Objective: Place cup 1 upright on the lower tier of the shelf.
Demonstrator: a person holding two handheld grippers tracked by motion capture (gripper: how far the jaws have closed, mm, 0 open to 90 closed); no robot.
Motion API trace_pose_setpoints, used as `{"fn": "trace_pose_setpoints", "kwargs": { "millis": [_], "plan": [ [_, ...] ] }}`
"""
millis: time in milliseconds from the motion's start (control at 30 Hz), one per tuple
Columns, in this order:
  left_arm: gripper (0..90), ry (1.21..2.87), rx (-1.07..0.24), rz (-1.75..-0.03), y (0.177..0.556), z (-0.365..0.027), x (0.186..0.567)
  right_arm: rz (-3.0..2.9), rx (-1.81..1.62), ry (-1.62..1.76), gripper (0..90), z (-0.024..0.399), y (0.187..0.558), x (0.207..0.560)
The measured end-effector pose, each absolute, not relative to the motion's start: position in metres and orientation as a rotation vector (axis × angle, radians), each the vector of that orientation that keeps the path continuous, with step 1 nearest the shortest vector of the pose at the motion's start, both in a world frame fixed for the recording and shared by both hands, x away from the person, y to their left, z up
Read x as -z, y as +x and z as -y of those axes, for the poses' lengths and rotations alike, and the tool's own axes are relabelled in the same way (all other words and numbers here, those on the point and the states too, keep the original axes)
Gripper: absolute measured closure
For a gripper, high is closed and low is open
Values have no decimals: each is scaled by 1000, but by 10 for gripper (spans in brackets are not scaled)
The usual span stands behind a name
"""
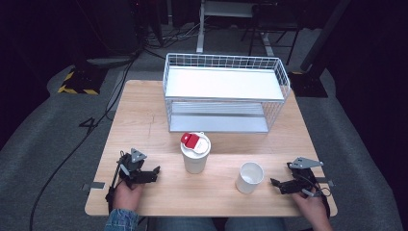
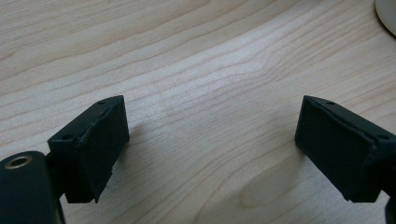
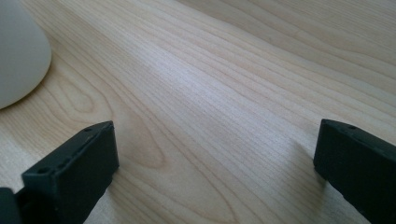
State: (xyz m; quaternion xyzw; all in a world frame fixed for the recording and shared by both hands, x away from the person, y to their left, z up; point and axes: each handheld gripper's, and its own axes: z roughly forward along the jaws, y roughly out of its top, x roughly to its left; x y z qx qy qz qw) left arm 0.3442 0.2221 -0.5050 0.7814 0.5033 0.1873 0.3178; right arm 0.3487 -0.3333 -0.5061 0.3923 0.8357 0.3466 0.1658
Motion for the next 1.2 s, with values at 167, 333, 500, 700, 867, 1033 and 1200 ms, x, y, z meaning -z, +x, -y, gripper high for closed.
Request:
{"fn": "trace_pose_setpoints", "kwargs": {
  "millis": [167,333,500,700,867,1033,1200],
  "plan": [
    [105,2055,-495,-1328,344,-221,505,-2378,-987,1120,0,333,349,506],
    [105,2059,-492,-1321,346,-220,505,-2377,-987,1120,0,333,349,506],
    [106,2060,-492,-1314,349,-219,505,-2378,-988,1121,0,333,349,506],
    [139,2051,-497,-1321,349,-220,505,-2380,-989,1118,2,333,350,506],
    [142,2049,-502,-1321,349,-220,505,-2379,-994,1122,2,333,350,506],
    [142,2049,-501,-1321,349,-220,505,-2375,-988,1126,4,334,348,506],
    [142,2049,-501,-1321,349,-220,505,-2355,-988,1157,5,334,348,506]
  ]
}}
